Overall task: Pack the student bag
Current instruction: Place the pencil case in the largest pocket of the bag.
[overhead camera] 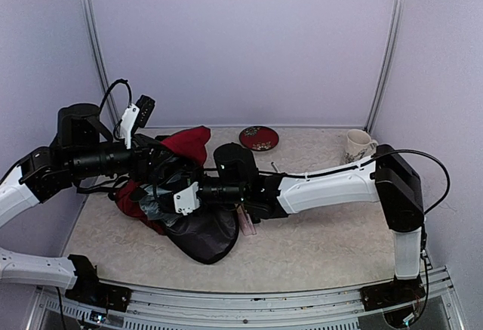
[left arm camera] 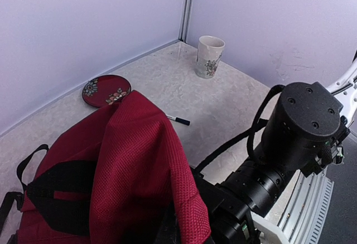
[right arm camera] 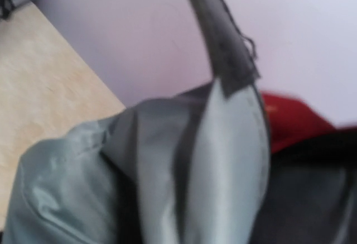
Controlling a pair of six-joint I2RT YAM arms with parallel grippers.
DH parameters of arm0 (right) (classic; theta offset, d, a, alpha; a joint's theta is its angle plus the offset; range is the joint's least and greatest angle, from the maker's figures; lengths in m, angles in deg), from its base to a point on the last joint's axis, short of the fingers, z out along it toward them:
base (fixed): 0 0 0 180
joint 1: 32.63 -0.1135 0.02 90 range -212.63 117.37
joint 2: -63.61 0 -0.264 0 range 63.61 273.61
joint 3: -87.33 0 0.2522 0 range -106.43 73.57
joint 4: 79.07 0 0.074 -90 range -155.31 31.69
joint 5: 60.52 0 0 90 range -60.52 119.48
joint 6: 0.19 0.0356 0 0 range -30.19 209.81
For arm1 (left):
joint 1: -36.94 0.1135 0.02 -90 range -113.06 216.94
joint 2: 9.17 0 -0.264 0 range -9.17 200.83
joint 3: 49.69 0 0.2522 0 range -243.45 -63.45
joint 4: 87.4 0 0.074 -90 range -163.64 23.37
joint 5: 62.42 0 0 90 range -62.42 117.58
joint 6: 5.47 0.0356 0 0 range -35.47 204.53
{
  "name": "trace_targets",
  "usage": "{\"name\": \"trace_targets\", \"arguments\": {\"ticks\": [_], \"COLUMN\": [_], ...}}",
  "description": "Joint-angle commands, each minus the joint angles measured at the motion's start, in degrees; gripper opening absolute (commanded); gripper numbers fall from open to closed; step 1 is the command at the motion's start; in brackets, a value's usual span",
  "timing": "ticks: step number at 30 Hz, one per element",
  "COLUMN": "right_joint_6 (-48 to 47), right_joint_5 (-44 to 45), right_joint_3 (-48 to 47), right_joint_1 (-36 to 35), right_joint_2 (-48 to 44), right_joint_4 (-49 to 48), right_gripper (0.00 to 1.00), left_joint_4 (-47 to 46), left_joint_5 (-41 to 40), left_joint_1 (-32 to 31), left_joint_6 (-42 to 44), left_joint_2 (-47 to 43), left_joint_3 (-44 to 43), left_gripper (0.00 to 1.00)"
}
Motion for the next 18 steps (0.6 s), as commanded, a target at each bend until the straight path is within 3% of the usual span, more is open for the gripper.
{"name": "trace_targets", "arguments": {"ticks": [1, 12, 18], "right_joint_6": [-4.9, -18.2, -18.8], "right_joint_5": [5.4, 12.2, 15.5], "right_joint_3": [-3.8, -9.7, -4.6], "right_joint_1": [2.7, 2.9, 4.4], "right_joint_2": [1.3, 6.9, 8.2], "right_joint_4": [-6.3, -2.4, -2.9], "right_gripper": [0.0, 0.0, 0.0], "left_joint_4": [-2.9, -2.3, -1.3], "left_joint_5": [1.2, 4.8, 2.4], "left_joint_1": [-1.4, -4.7, -4.8], "left_joint_6": [2.0, 4.5, 5.0], "left_joint_2": [-1.1, -0.2, -1.8], "left_joint_3": [-2.2, -3.4, -3.8], "left_gripper": [0.0, 0.0, 0.0]}}
